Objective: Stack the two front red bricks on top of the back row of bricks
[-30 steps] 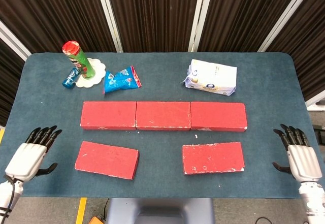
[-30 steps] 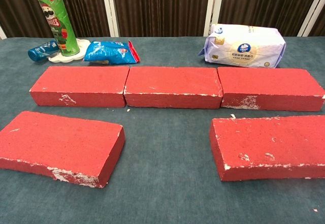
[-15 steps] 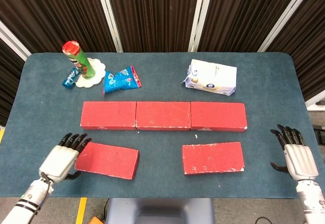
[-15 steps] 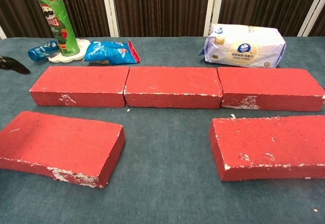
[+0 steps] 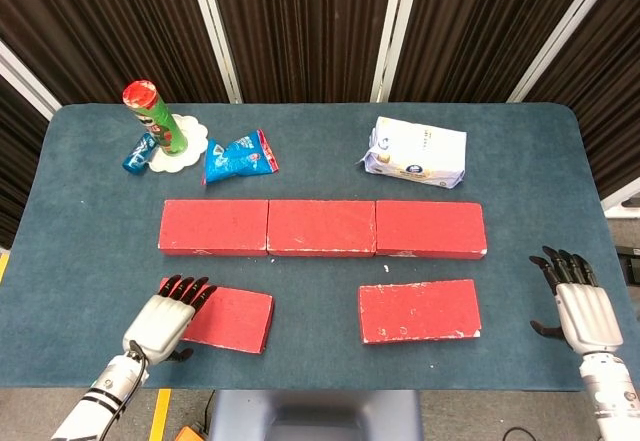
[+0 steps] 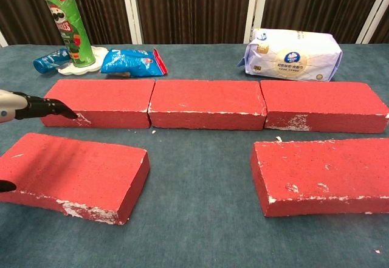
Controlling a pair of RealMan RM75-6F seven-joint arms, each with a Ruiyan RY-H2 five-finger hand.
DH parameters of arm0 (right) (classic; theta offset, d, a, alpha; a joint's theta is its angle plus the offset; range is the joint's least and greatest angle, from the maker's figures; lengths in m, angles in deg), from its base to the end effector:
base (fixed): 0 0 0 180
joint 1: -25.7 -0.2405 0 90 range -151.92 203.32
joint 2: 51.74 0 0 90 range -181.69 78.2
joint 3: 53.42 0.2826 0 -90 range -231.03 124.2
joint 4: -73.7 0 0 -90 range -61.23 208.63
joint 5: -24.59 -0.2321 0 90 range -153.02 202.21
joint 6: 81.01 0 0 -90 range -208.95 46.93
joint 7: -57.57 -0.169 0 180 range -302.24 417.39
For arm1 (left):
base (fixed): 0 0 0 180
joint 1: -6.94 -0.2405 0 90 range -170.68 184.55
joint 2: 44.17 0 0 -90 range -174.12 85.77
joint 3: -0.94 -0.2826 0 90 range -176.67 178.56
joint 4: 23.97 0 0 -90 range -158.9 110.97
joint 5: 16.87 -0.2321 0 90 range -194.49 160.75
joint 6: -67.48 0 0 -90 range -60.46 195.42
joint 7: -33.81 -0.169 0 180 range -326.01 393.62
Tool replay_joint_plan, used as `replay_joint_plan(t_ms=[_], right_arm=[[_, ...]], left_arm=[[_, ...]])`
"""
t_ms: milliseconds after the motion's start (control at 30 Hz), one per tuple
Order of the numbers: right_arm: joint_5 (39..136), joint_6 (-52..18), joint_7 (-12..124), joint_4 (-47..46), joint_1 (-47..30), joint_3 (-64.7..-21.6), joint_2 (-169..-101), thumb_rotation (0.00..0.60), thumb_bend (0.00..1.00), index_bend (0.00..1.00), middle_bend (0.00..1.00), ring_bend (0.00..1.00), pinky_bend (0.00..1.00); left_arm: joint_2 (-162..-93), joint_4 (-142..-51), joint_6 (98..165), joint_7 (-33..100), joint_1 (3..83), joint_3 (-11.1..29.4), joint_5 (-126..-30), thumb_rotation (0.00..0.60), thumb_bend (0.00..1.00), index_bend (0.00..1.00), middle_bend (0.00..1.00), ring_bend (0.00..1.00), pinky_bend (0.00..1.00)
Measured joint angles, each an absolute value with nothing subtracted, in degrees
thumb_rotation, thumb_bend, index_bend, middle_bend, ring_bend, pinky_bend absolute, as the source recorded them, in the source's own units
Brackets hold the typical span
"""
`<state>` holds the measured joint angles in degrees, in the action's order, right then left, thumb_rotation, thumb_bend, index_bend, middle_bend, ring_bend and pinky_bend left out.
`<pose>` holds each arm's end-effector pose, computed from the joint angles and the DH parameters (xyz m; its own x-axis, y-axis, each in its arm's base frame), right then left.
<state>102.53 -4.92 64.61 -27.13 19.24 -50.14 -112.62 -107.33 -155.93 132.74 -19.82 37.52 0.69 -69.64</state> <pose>-0.3383 -0.2153 0.1382 0.3958 -0.1601 0.9043 -0.9089 0.0726 0.4106 -0.1649 0.2380 0.0511 0.6359 0.4233 0.6453 0.7717 -0.3514 -0.5300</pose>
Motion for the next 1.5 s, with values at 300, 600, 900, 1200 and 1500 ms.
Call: replay_joint_plan(t_ms=[300, 600, 900, 1200, 1500], right_arm=[[102.59, -5.1, 64.97, -27.26, 19.06, -50.35, -112.75, 0.6, 0.0, 0.27, 0.15, 0.07, 0.0], [102.29, -5.5, 65.22, -27.42, 18.85, -50.48, -112.69, 0.6, 0.0, 0.27, 0.15, 0.07, 0.0], [101.71, -5.8, 65.78, -27.8, 18.72, -50.58, -112.57, 0.6, 0.0, 0.28, 0.15, 0.07, 0.0], [101.62, -5.73, 65.57, -27.78, 18.69, -50.59, -112.5, 0.6, 0.0, 0.27, 0.15, 0.07, 0.0], [101.45, -5.88, 65.96, -27.92, 18.57, -50.67, -112.56, 0.6, 0.0, 0.27, 0.15, 0.07, 0.0]], left_arm=[[-110.0, -154.74, 134.18, -20.39, 40.08, -0.01, -66.03, 0.6, 0.2, 0.0, 0.0, 0.0, 0.0], [-113.63, -151.67, 134.81, -21.06, 43.37, -0.2, -62.02, 0.6, 0.2, 0.0, 0.0, 0.0, 0.0], [-115.64, -150.26, 135.58, -21.56, 45.8, -0.52, -59.82, 0.6, 0.2, 0.0, 0.0, 0.0, 0.0], [-116.91, -149.3, 135.63, -21.59, 48.37, -0.48, -56.34, 0.6, 0.2, 0.0, 0.0, 0.0, 0.0], [-117.09, -148.57, 136.0, -21.09, 50.44, -0.46, -53.28, 0.6, 0.2, 0.0, 0.0, 0.0, 0.0]])
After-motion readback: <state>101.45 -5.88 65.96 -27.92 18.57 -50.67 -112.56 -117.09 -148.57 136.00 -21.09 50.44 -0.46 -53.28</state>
